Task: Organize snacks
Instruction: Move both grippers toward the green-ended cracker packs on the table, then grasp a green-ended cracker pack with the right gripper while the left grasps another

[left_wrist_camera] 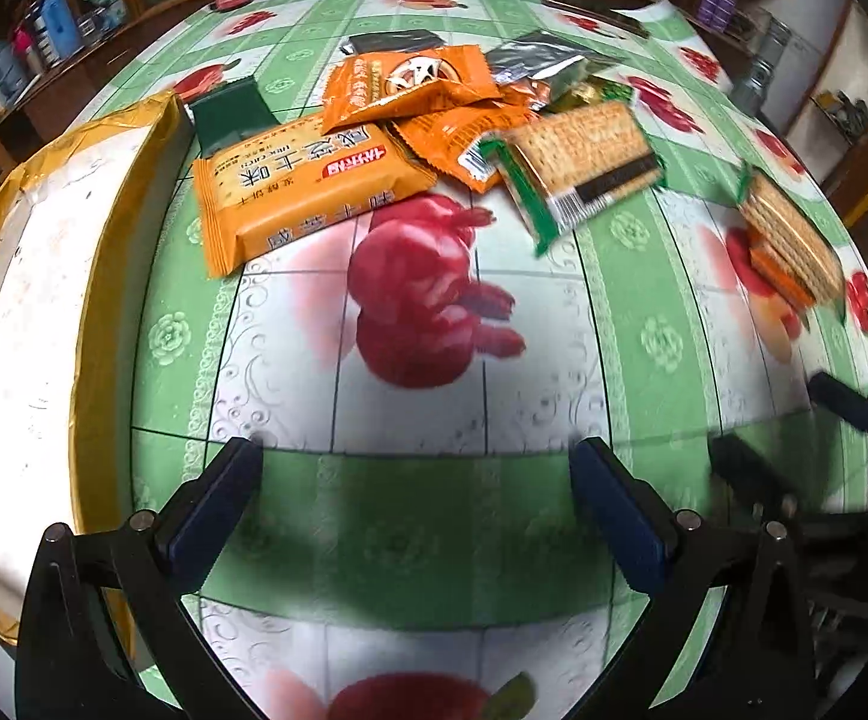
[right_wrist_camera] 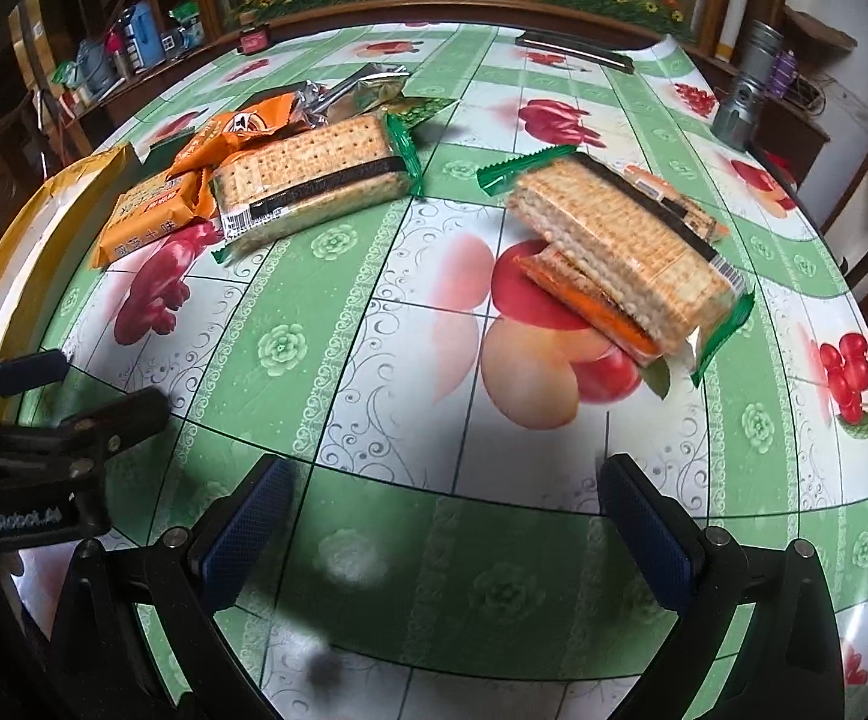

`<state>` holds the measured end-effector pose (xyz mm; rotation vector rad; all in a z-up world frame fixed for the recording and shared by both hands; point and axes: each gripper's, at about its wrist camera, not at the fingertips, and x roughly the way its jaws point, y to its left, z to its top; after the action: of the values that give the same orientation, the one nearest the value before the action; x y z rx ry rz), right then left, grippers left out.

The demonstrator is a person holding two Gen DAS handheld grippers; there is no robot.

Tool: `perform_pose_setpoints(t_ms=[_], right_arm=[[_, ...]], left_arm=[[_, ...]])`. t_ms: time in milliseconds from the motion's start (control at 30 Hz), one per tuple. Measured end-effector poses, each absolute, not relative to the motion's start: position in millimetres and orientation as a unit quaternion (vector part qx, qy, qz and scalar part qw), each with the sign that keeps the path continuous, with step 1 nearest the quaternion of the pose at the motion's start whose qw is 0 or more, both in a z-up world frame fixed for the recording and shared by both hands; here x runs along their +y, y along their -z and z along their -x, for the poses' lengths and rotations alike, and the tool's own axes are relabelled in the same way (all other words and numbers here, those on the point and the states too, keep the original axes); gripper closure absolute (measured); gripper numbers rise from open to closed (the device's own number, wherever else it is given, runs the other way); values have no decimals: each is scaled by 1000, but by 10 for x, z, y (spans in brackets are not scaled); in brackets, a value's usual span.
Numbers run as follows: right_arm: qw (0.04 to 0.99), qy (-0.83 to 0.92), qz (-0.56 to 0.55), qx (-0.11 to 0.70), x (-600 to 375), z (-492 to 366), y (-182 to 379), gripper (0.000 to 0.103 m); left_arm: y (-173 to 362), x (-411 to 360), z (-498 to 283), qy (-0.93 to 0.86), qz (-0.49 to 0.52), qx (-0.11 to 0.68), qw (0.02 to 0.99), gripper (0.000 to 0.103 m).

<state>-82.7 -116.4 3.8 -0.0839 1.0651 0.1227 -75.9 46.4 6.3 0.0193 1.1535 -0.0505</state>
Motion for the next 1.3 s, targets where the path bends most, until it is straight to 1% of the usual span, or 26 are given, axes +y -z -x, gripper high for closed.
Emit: perform_pose_setpoints(t_ms=[133, 333, 467, 500, 533, 600, 667, 733, 800, 900, 933, 967, 1133, 1300], right_arm=[[858, -50, 33, 511, -1163, 830, -41, 0], [856, -31, 28, 516, -1136, 830, -45, 0], [851, -21, 24, 525, -1131, 819, -51, 0], [850, -20, 23, 526, -1128, 819, -52, 0], [850, -19, 22, 526, -1126, 819, -52, 0], [848, -15, 21, 529, -1121, 813, -54, 2], [850, -1, 24, 526, -1116, 814, -82, 8], [854, 10, 30, 519, -1115, 814, -135, 23], [858, 16, 28, 513, -1132, 804, -203, 27], [879, 33, 8, 476, -1275, 817, -428, 28], [886, 40, 2, 463, -1340, 825, -488, 25], [890, 50, -6, 452, -1431, 809, -536, 25], [876, 73, -50, 474, -1813, 560, -541, 27], [887, 52, -23, 458, -1784, 260, -615, 25]], left_arm=[[-56, 496, 836, 40, -24, 536, 843, 0], [-74, 469, 733, 74, -48, 578, 812, 0], [-100, 467, 669, 96, -41, 581, 807, 0], [-131, 488, 653, 102, -32, 578, 809, 6], [-163, 506, 637, 109, -25, 575, 810, 15], [-253, 556, 593, 125, -7, 568, 814, 25], [-379, 608, 575, 129, -4, 547, 827, 25], [-561, 632, 565, 133, -13, 514, 847, 25], [-765, 693, 546, 134, -14, 480, 867, 25], [-1054, 792, 496, 138, -3, 431, 892, 25], [-1109, 835, 433, 146, 3, 431, 891, 25], [-1145, 885, 342, 153, 16, 435, 887, 25], [-1109, 1003, 163, 151, 34, 448, 880, 25], [-982, 908, 160, 173, 12, 460, 871, 25]])
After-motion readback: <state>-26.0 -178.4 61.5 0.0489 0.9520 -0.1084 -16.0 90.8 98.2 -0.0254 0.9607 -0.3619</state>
